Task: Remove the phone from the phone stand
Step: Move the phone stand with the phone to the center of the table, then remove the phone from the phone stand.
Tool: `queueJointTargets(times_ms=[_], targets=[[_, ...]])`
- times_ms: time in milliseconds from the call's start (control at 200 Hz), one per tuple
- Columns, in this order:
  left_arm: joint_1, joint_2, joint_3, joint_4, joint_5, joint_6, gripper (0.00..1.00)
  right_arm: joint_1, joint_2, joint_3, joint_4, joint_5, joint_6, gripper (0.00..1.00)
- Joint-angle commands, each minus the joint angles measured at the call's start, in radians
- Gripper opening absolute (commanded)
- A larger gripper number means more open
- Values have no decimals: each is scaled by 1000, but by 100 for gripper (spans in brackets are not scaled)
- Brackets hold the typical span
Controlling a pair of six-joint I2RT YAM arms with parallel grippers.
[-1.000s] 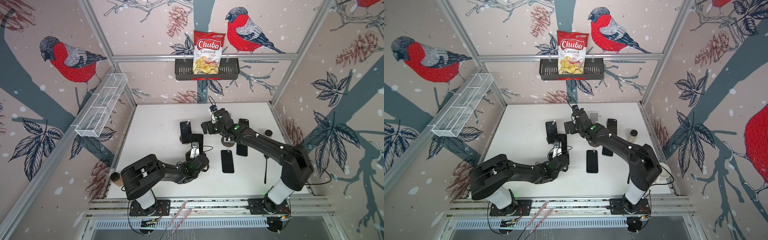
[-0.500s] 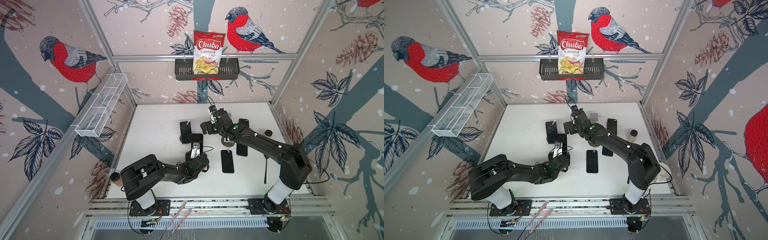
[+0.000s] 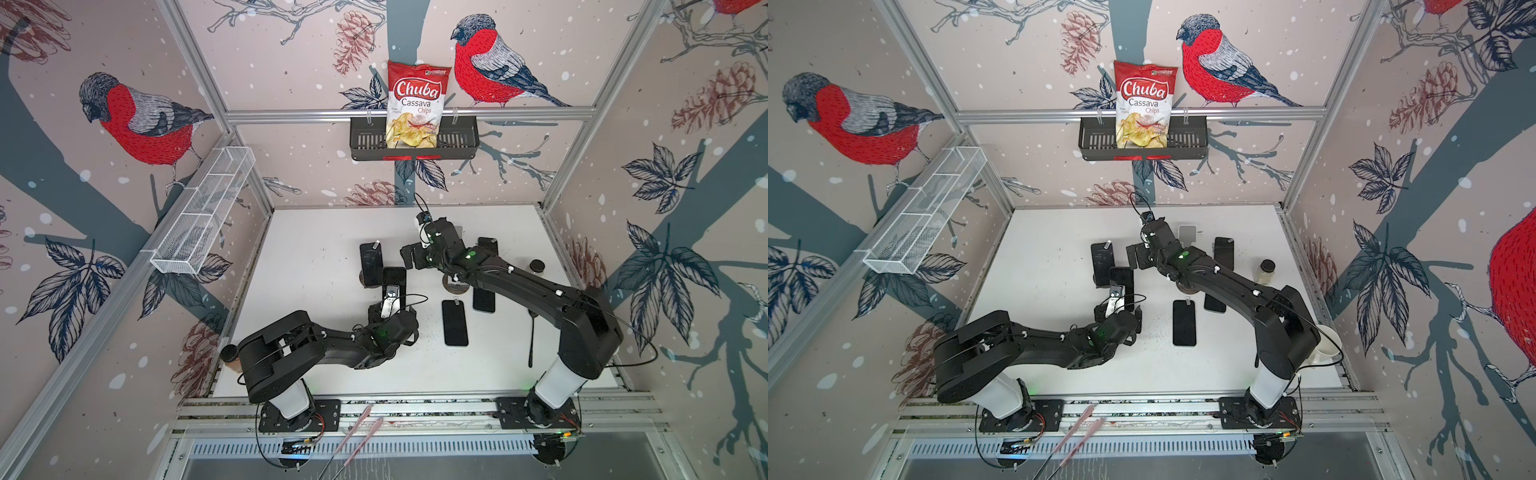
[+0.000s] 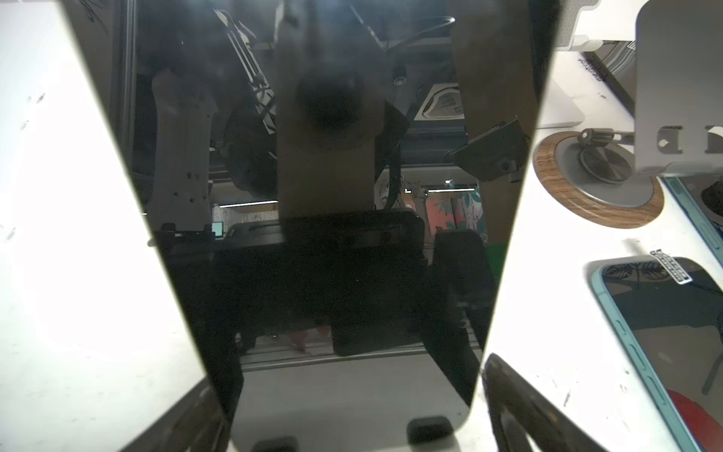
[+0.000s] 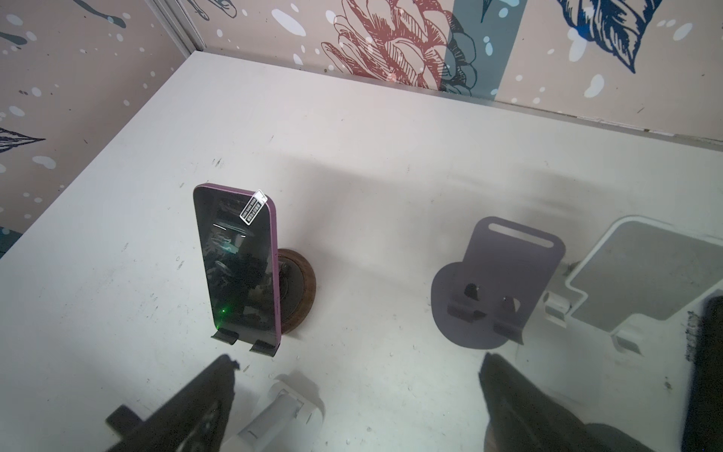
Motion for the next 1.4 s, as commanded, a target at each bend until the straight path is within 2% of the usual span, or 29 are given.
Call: queueJointTargets(times_ms=[0,345,576,916,1011,1186,1301,1391], targets=[[-5,-8,7,6,-24,28,96,2,1,2,5,-2,-11,99],[-10,-54,-6,13,-32,72,97,1,-8,2,5,8,-9,99],[-24,-118,-56,56,14,132,97,0,-2,24,-7,20,13,99],[-31,-343,-225,213,215,256,97,2,-2,43,-14,39,23,99],[-31,-420,-276,241,219,247,97,3,-3,53,-28,38,27,99],[-27,-539,-407,403,171,235,97,6,-21,44,-32,77,58,99],[12,-591,-423,385,250,215,96,9,-34,43,-52,103,85,99],[88,-623,-449,400,374,165,96,9,-50,32,-62,117,115,99]])
